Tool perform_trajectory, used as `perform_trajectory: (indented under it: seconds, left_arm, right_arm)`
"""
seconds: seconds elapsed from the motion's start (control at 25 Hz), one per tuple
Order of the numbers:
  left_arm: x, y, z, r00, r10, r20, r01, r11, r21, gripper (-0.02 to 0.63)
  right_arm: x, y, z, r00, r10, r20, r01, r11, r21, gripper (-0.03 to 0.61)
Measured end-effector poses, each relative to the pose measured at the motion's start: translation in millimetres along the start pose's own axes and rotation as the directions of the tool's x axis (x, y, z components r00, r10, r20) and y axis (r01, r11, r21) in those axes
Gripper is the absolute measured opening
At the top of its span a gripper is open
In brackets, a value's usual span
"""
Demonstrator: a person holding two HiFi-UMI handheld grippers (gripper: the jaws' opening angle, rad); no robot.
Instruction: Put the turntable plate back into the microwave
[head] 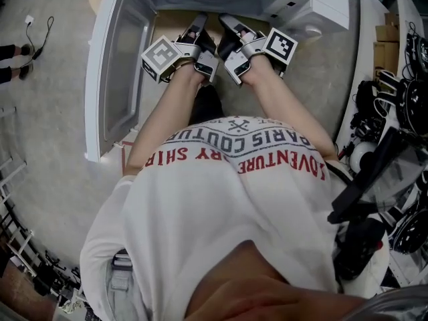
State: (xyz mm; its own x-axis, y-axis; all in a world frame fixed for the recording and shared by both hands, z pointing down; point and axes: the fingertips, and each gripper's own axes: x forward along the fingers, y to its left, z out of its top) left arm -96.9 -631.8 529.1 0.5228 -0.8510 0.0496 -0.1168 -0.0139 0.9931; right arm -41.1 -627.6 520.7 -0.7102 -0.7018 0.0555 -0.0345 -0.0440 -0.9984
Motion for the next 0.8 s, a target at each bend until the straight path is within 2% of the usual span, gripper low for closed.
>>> perform_trajectory:
  seconds: [0.16,0.28,0.44,0.56,0.64,0.72,0.8]
  left_arm:
    - [-42,-39,-44,0.998,-0.053,-0.022,0.054,0.997,0.063,0.002]
    - [-77,-74,-74,0.993,-0.098,-0.065,0.105,0.988,0.114,0.000]
    - [-129,-133,-121,0.973,-0.169,-0.157,0.192,0.971,0.143,0.001]
    - [-176,-183,-151,0.951,-0.227,-0.212,0.263,0.951,0.161,0.000]
    - [-213,-202,-163,0.944,-0.214,-0.253,0.276,0.930,0.243,0.002]
    - [-253,-213,-174,0.938,-0.179,-0.298,0.284,0.889,0.360,0.001]
    - [-294,-221,-193,0.924,-0.168,-0.345,0.315,0.844,0.434,0.000]
  right_arm:
    - [-49,34,-38,0.995,0.056,-0.088,-0.065,0.993,-0.099,0.000]
    - [-83,67,-65,0.983,0.103,-0.153,-0.131,0.974,-0.187,0.000]
    - [-138,109,-107,0.963,0.130,-0.235,-0.207,0.917,-0.342,0.000]
    - [-179,144,-140,0.956,0.151,-0.253,-0.250,0.869,-0.427,0.000]
    - [-204,165,-167,0.955,0.155,-0.253,-0.263,0.838,-0.479,0.000]
    - [-231,181,-198,0.956,0.156,-0.249,-0.270,0.802,-0.534,-0.001]
    - [-259,187,-230,0.961,0.140,-0.239,-0.258,0.763,-0.593,0.000]
